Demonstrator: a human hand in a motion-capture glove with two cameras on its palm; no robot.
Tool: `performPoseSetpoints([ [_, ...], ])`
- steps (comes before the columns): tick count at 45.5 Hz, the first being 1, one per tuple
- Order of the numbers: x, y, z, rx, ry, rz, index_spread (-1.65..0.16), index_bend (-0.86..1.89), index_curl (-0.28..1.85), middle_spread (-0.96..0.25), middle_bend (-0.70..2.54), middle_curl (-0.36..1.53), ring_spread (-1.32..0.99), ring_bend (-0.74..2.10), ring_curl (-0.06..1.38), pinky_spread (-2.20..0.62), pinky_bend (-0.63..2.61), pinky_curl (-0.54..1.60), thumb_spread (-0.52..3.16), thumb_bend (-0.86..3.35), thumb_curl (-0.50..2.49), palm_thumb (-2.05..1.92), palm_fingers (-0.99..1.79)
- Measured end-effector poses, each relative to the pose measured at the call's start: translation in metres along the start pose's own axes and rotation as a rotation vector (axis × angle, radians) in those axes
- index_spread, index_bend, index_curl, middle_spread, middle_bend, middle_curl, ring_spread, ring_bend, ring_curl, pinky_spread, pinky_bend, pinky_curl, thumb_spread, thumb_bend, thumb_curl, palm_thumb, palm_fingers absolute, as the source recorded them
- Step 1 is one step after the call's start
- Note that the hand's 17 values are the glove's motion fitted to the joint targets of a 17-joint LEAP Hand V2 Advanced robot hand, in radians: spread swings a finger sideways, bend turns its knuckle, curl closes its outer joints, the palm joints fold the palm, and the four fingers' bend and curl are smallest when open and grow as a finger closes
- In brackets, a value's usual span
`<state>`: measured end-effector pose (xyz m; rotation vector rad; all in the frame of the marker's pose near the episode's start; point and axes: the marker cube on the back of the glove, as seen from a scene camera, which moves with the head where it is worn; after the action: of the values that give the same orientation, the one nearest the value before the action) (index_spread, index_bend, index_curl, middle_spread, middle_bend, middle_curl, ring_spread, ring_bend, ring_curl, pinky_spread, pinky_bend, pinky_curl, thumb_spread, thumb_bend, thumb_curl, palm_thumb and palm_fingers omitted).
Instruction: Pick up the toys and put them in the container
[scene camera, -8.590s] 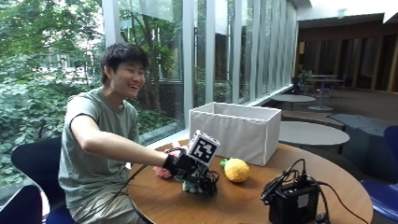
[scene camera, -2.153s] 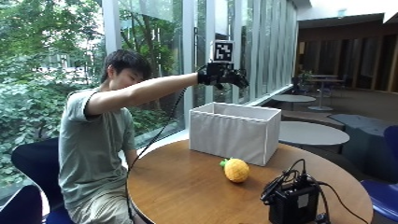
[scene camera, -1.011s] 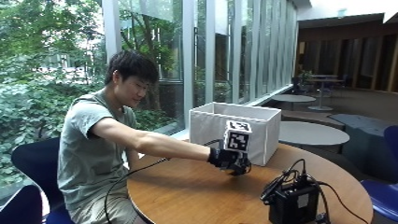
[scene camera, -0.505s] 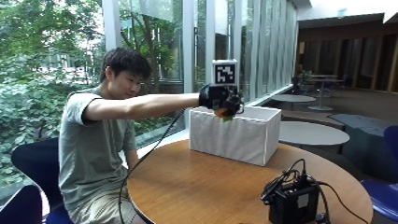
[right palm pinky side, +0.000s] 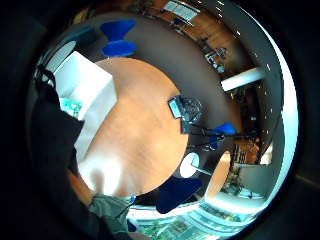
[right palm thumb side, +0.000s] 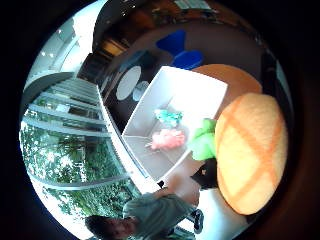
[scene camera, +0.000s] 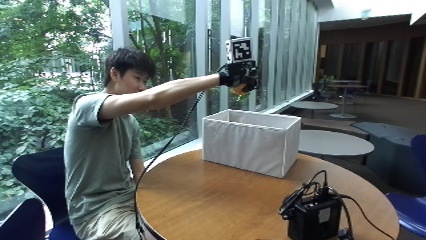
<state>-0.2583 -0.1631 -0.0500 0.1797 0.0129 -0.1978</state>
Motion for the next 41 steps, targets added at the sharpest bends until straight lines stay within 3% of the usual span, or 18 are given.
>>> performPoseSetpoints([
  [3,-0.029,-0.007,-0.001,-0.002,-0.018,0.003,-0.37,0.78,1.06,-0.26,1.14,0.97,-0.38,1.40,0.73,-0.40,1.22,0.63,0.28,0.03,0.98,0.68,0.93],
  [9,-0.086,-0.015,0.006,-0.017,-0.006,-0.147,-0.38,0.76,1.10,-0.26,1.15,0.98,-0.37,1.41,0.73,-0.40,1.24,0.64,0.27,0.02,1.00,0.68,0.91],
  [13,-0.112,-0.022,0.016,-0.026,-0.009,-0.118,-0.39,0.76,1.12,-0.26,1.15,0.99,-0.37,1.41,0.73,-0.40,1.24,0.64,0.27,0.01,1.02,0.68,0.91],
  [16,-0.120,-0.031,0.027,-0.039,0.041,0.017,-0.39,0.75,1.14,-0.26,1.15,0.99,-0.37,1.41,0.73,-0.40,1.24,0.64,0.27,0.00,1.03,0.68,0.89],
  [20,-0.137,-0.026,0.043,-0.102,0.041,-0.204,-0.39,0.70,1.15,-0.26,1.12,0.99,-0.36,1.40,0.72,-0.39,1.26,0.65,0.28,-0.01,1.04,0.67,0.85],
  [22,-0.149,-0.026,0.053,-0.139,0.042,-0.236,-0.39,0.65,1.15,-0.26,1.09,0.99,-0.36,1.40,0.72,-0.39,1.28,0.65,0.30,-0.02,1.03,0.65,0.81],
  [27,-0.177,-0.037,0.074,-0.207,0.009,0.053,-0.38,0.45,1.14,-0.27,0.98,0.96,-0.35,1.39,0.71,-0.39,1.31,0.64,0.40,-0.03,1.02,0.62,0.57],
  [30,-0.161,-0.025,0.081,-0.264,0.057,-0.076,-0.37,0.31,1.10,-0.26,0.87,0.93,-0.34,1.39,0.70,-0.37,1.29,0.63,0.59,-0.04,0.98,0.54,0.38],
  [31,-0.160,-0.021,0.082,-0.278,0.068,-0.127,-0.35,0.17,1.03,-0.24,0.66,0.86,-0.32,1.26,0.67,-0.34,1.30,0.63,0.68,-0.10,0.94,0.43,-0.16],
  [33,-0.165,-0.014,0.079,-0.289,0.047,-0.219,-0.30,0.10,0.98,-0.15,0.43,0.79,-0.23,1.04,0.65,-0.24,1.35,0.65,0.78,-0.10,0.89,0.35,-0.62],
  [37,-0.174,-0.007,0.074,-0.283,0.077,-0.265,-0.25,0.00,0.80,-0.05,0.20,0.68,-0.14,0.77,0.54,-0.14,1.30,0.57,0.92,-0.06,0.80,0.25,-0.59],
  [41,-0.202,-0.007,0.067,-0.272,0.179,-0.428,-0.19,-0.02,0.68,0.01,0.11,0.59,-0.08,0.62,0.45,-0.07,1.22,0.52,1.02,-0.05,0.72,0.19,-0.52],
])
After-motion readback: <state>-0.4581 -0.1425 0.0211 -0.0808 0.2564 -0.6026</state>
